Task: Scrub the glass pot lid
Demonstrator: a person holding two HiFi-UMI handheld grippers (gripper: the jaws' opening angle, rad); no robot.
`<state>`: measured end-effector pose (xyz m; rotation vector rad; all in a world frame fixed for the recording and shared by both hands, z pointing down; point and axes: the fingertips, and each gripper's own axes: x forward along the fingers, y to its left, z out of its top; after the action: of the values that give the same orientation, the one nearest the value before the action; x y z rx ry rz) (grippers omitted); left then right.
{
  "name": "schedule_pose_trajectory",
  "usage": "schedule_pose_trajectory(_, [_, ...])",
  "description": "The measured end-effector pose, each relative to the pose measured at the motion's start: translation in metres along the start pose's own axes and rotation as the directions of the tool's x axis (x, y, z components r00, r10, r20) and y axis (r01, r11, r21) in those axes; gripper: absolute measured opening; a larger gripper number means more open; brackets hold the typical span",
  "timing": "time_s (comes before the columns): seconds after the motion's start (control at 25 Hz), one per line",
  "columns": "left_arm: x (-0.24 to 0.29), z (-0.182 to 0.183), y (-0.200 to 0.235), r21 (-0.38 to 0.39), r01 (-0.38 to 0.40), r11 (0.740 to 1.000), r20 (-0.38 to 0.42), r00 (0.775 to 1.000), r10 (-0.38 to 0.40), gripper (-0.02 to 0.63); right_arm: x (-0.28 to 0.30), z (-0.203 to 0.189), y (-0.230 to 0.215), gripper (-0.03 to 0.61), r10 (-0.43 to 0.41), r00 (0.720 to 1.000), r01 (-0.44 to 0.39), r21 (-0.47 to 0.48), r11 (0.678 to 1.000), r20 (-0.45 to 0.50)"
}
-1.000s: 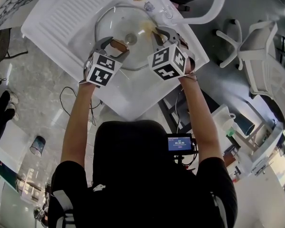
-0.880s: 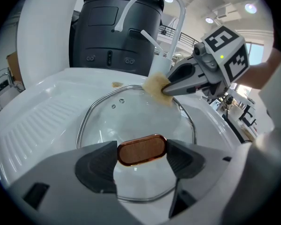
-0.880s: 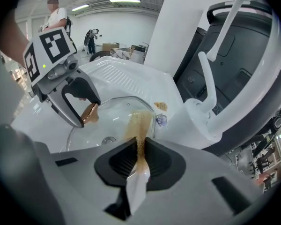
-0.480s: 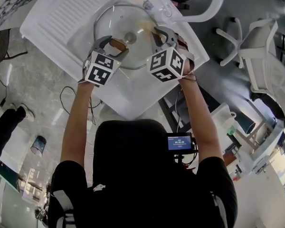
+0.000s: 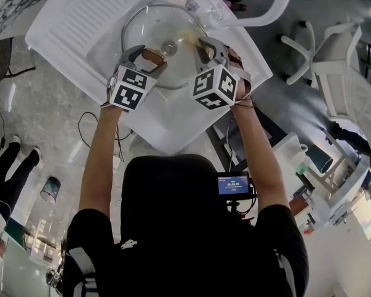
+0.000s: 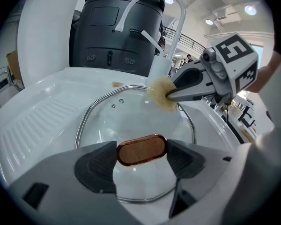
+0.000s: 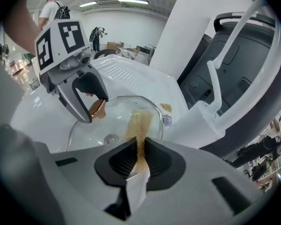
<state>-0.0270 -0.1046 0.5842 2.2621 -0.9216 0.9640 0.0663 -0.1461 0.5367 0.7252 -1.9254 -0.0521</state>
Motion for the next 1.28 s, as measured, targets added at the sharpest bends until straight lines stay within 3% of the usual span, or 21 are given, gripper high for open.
schedule_pose_trajectory(1.28, [0.002, -0.001, -0.001, 0.000, 0.020, 1.000, 0.006, 1.000, -0.020, 0.318, -0.003, -0.019, 0.061, 0.028, 0.120, 0.993, -0.120, -0.049, 0.992, -0.016])
